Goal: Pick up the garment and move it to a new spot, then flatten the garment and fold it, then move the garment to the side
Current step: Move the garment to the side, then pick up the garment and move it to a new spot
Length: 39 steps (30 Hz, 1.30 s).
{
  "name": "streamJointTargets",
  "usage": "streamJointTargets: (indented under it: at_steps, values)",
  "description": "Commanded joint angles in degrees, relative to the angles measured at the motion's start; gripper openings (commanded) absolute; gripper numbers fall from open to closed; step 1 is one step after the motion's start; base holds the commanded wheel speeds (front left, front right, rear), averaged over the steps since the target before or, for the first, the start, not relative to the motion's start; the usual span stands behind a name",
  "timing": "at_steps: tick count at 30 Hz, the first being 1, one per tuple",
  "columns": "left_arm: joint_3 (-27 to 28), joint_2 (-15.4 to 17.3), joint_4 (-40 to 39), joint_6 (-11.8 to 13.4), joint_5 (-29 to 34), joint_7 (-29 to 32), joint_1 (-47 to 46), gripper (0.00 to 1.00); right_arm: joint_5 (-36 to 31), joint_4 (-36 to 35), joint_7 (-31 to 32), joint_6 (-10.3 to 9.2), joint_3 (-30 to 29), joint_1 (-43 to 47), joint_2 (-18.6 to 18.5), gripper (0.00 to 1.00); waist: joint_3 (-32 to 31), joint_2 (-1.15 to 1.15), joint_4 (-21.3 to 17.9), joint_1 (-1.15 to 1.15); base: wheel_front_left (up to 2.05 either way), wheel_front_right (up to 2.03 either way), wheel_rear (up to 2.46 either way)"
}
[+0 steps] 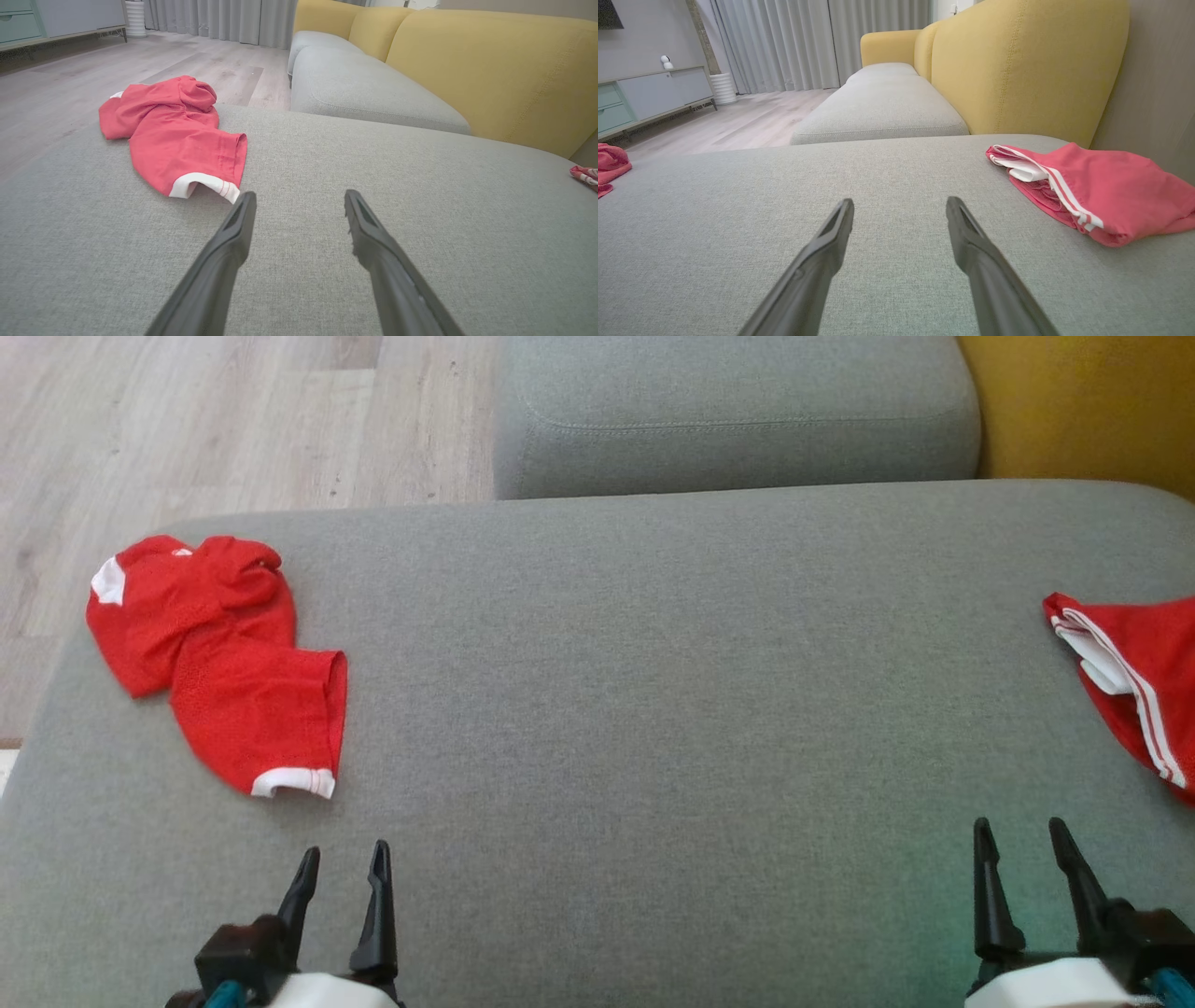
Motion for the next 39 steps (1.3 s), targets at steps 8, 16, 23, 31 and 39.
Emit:
streamJointTargets:
  at_steps: [8,16,23,31,39]
  values:
    - [1.25,-0.13,-2.20,-0.35,0.13,-0.70,-3.06,1.00,0.44,-3.24,-0.78,-0.04,1.30,-0.21,-0.64,1.00,0.20,0.00,4.71,0.01,0.00,0.00,0.00]
    - [0.18,-0.13,-2.85,0.51,-0.85,-0.70,-2.38,1.00,1.41,-3.37,-0.78,-0.04,3.51,0.22,-0.64,1.00,0.94,0.00,17.07,0.01,0.00,0.00,0.00]
    - [0.76,-0.13,-3.51,1.01,-1.43,-0.70,-0.55,1.00,1.22,-3.35,-0.78,-0.04,5.24,-1.54,-0.63,1.00,2.32,0.00,22.97,0.01,0.00,0.00,0.00]
    - [1.05,-0.13,-4.86,-0.02,-2.68,-0.70,-6.84,1.00,-1.05,-4.11,-0.79,-0.04,4.93,-3.90,-0.63,1.00,7.79,0.00,21.31,0.01,0.00,0.00,0.00]
    - [2.01,0.30,5.23,-3.61,-5.40,0.83,-26.62,1.00,-5.03,-6.92,-0.79,-0.04,3.55,-9.81,-2.05,1.00,19.93,0.00,16.59,0.01,0.00,0.00,0.00]
